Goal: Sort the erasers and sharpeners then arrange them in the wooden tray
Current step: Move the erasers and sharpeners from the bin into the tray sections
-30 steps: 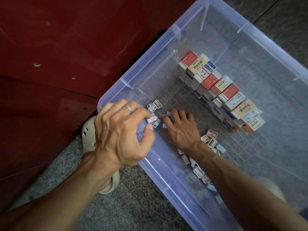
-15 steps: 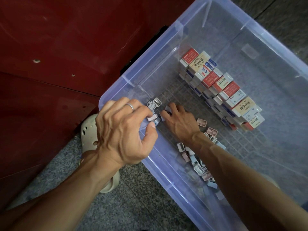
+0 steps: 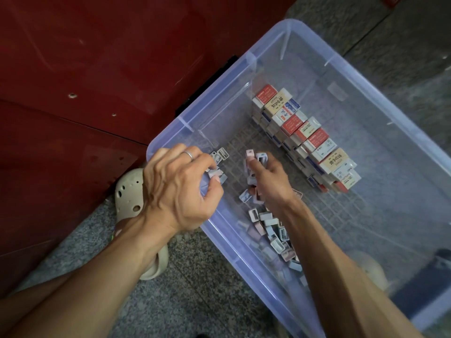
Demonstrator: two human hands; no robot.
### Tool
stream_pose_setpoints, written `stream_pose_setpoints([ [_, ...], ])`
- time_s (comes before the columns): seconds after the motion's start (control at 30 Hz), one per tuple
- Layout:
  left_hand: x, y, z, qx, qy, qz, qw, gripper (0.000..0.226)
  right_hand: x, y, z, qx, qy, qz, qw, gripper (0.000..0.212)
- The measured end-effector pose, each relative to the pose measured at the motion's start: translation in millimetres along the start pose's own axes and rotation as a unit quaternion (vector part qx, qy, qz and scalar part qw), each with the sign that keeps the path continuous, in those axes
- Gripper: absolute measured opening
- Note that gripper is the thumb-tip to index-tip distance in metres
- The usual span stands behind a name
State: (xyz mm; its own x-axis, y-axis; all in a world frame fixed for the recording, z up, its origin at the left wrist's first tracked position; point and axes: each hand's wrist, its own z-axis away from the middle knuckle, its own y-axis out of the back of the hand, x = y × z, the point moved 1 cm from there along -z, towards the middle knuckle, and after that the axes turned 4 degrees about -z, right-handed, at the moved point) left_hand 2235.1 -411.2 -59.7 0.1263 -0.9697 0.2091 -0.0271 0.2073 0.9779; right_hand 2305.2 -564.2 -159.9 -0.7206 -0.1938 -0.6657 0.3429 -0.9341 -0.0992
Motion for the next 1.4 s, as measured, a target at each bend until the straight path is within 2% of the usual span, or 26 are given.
stream_pose_setpoints([
  [0.07, 2.1, 0.3, -1.2, -0.022, 0.022, -0.002, 1.0, 0.025, -12.5, -0.7, 21.3, -0.018, -0.034, -0.088, 0.995, 0.024],
  [0.17, 5.8, 1.5, -2.2, -0.041, 0.051, 0.003, 0.998, 0.032, -32.3, 0.0, 54.2, -0.022, -0.038, -0.178, 0.983, 0.014],
  [0.27, 11.2, 9.9, -1.3, -0.048, 0.099, 0.12, 0.987, 0.033, -46.2, 5.6, 86.3, -0.021, -0.026, -0.212, 0.977, 0.01],
  [0.33, 20.2, 22.9, 1.8, -0.035, 0.153, 0.232, 0.96, 0.027, -54.0, 10.2, 106.9, -0.014, -0.013, -0.22, 0.975, 0.01],
  [0.47, 44.2, 58.9, 21.3, 0.001, 0.242, 0.371, 0.896, 0.009, -76.2, 10.9, 153.5, -0.011, 0.007, -0.244, 0.97, 0.011],
  [0.53, 48.8, 75.9, 36.7, 0.029, 0.283, 0.44, 0.852, 0.013, -88.0, 6.9, 177.1, -0.026, 0.024, -0.252, 0.967, 0.012],
  [0.6, 50.7, 96.3, 52.1, 0.052, 0.312, 0.463, 0.828, 0.015, -100.9, 0.2, 201.4, -0.048, 0.051, -0.258, 0.964, 0.013],
  [0.83, 52.3, 185.6, 113.1, 0.154, 0.309, 0.501, 0.794, 0.018, -132.3, -37.1, 284.4, -0.15, 0.091, -0.271, 0.946, 0.014],
  [0.97, 42.8, 231.7, 148.1, 0.204, 0.292, 0.488, 0.797, 0.016, -144.9, -78.4, 331.8, -0.201, 0.087, -0.24, 0.946, 0.014],
  [1.1, 19.0, 270.3, 174.7, 0.25, 0.277, 0.466, 0.803, 0.014, -154.3, -128.3, 367.6, -0.264, 0.083, -0.211, 0.937, 0.012],
  [1.3, -27.7, 318.1, 204.0, 0.302, 0.28, 0.482, 0.773, 0.008, -164.8, -202.1, 393.7, -0.332, 0.089, -0.152, 0.927, 0.015],
  [1.4, -53.3, 337.3, 217.5, 0.299, 0.257, 0.485, 0.781, 0.025, -167.4, -234.3, 394.6, -0.347, 0.092, -0.088, 0.929, 0.02],
])
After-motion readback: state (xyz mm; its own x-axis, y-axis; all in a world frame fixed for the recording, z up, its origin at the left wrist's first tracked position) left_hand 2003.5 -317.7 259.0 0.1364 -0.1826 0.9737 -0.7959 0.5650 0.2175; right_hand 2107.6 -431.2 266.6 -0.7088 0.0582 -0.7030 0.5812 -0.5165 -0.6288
